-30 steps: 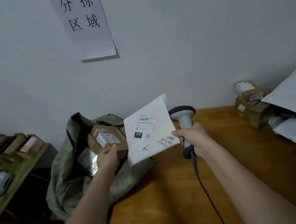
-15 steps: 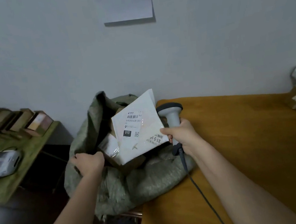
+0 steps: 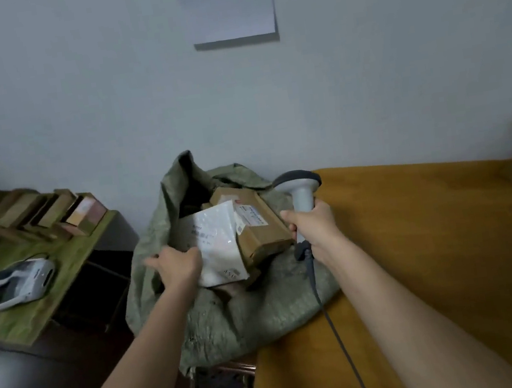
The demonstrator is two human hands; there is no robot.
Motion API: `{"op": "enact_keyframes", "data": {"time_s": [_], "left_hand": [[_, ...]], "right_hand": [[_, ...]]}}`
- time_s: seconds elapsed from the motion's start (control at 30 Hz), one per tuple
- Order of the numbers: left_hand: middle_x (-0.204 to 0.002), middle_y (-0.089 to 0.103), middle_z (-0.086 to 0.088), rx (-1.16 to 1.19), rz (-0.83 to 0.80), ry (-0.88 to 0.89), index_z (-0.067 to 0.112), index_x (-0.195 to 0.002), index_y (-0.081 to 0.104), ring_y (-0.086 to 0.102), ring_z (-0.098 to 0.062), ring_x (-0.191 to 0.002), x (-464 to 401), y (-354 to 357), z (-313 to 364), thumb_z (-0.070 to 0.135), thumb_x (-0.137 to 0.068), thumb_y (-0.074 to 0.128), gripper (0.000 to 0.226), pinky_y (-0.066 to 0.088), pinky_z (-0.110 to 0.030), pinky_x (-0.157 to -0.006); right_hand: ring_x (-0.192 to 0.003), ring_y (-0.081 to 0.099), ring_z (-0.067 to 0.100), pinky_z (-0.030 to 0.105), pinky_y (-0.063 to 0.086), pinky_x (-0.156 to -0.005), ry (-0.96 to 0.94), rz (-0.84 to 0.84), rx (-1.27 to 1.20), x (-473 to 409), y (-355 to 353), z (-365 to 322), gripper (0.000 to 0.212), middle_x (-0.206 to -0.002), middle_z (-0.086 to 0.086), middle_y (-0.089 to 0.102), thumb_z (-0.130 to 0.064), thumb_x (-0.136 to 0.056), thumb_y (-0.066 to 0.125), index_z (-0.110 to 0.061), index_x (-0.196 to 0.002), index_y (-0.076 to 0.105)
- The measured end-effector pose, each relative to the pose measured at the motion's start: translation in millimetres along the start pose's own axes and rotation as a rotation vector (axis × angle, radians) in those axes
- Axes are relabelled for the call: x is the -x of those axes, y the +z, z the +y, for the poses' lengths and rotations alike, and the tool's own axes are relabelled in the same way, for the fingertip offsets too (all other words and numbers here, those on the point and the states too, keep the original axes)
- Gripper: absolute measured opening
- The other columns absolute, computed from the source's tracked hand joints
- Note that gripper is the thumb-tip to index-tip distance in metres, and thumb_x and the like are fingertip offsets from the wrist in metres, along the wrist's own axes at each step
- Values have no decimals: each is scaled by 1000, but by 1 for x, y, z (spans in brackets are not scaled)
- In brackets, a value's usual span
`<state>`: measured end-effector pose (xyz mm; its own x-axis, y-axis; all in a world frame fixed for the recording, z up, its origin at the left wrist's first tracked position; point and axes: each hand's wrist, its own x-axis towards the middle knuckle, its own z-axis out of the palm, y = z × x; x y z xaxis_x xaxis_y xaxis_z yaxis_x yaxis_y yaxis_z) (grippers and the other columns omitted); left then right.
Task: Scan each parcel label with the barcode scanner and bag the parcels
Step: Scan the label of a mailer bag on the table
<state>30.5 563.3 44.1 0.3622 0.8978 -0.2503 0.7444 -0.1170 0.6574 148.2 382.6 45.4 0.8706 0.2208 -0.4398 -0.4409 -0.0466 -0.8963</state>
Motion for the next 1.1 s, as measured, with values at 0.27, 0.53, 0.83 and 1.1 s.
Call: {"op": "enact_keyframes", "data": {"time_s": [0.27, 0.53, 0.83, 1.1], "left_hand": [[-151, 10, -20, -29, -225, 194, -2, -131, 40, 45, -37, -109, 91, 97, 93, 13, -92, 52, 43, 41, -40, -98], [-148, 10, -14, -105, -500, 403, 0, -128, 47, 37, -18, -72, 253, 222, 165, 17, -96, 53, 37, 32, -29, -78], [-125, 50, -16, -194, -879, 501, 4, -129, 50, 58, -30, -103, 435, 373, 218, 18, -90, 60, 42, 55, -41, -89], [-105, 57, -10, -99, -1099, 547, 8, -136, 45, 62, -27, -94, 518, 443, 261, 8, -92, 56, 45, 55, -40, -85]], "right_hand": [[-55, 51, 12, 26, 46, -52, -116, 206, 3, 37, -164, -41, 24, -70, 2, 57, -12, -88, 69, -11, -108, 56], [-61, 55, 13, 31, 49, -60, -189, 473, -56, 78, -366, -51, 26, -74, 4, 58, -13, -88, 70, -13, -111, 56], [-59, 51, 14, 27, 47, -53, -172, 676, -42, 104, -594, -52, 18, -73, 7, 56, -8, -87, 67, -10, -100, 54], [-58, 53, 16, 29, 49, -56, -110, 753, -116, 85, -683, -40, 16, -69, 7, 57, -7, -88, 67, -11, -97, 54]]}}
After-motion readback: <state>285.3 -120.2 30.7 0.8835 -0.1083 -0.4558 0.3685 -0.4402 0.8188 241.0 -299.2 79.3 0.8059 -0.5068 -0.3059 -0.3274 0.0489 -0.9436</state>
